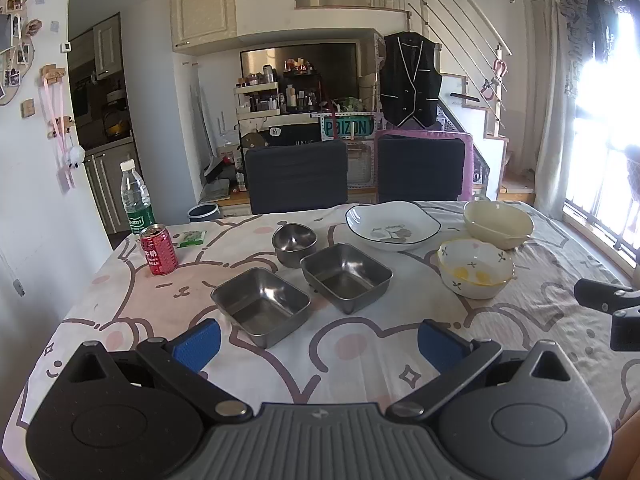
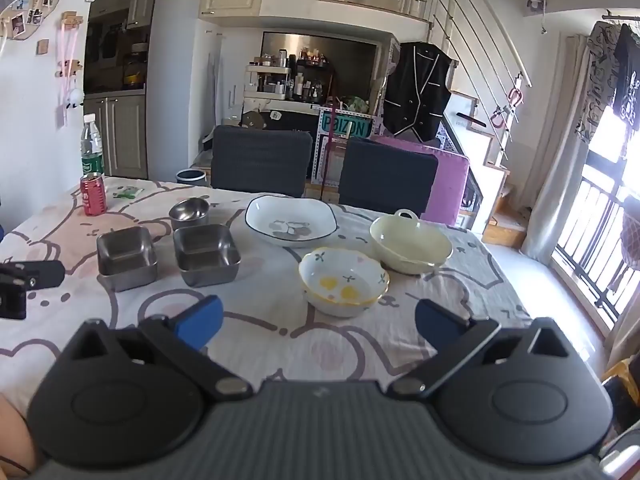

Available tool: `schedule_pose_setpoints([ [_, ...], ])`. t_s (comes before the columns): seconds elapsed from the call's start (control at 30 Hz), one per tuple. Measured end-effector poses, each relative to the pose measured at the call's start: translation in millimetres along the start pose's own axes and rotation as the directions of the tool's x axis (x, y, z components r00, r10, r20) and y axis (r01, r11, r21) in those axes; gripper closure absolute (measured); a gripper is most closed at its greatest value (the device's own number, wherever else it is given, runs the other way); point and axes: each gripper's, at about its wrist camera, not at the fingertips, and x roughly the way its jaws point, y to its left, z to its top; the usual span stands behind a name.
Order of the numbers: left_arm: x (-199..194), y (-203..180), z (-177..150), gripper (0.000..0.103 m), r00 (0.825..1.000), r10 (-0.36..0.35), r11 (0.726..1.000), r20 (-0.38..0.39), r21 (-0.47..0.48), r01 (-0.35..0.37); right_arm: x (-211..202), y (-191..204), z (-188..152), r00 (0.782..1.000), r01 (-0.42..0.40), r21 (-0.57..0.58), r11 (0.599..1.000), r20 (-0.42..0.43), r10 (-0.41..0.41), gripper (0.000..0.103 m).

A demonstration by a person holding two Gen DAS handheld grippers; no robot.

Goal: Organize plates and bowls

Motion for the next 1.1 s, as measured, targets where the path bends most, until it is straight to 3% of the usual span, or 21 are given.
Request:
schedule_pose_setpoints([
  [1.1,-0.9,3.7,-1.3,0.0,1.0,-0.017,1.0,-0.008,-0.006,0.017,-0.1,1.4,0.3,1.0,-0.002,-0.011,1.0,-0.006,0.002,0.0],
])
